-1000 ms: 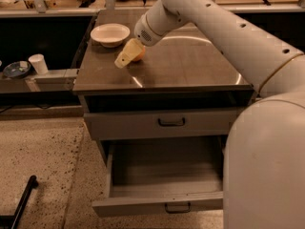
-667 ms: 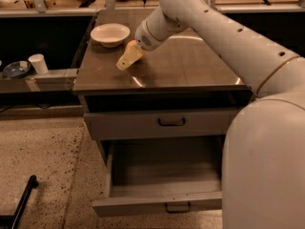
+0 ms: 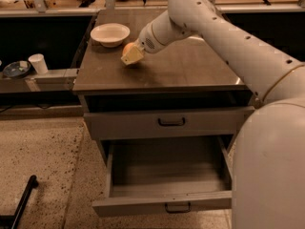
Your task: Place orange into middle drawer
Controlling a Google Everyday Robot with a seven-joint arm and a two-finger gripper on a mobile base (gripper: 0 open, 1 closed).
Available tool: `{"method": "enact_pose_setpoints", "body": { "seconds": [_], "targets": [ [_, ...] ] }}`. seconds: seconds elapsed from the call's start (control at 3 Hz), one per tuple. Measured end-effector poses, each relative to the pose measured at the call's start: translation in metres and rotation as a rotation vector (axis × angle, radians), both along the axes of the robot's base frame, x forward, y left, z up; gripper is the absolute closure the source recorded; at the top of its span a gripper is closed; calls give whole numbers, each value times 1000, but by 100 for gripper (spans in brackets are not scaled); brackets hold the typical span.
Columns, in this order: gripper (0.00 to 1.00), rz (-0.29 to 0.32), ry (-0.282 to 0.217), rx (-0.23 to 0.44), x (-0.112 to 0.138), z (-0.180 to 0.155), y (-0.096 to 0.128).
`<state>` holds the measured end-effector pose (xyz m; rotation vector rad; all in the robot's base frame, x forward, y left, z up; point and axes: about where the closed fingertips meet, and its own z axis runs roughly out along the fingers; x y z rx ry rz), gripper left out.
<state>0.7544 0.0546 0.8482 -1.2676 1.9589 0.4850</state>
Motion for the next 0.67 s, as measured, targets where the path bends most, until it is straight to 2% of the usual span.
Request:
{"method": "enact_pose_setpoints", "body": {
  "seconds": [0.33,0.67],
  "targets": [
    [86,36,-15,125,-18,17,-6],
    [100,208,-60,199,-97,53,-12]
  ]
}}
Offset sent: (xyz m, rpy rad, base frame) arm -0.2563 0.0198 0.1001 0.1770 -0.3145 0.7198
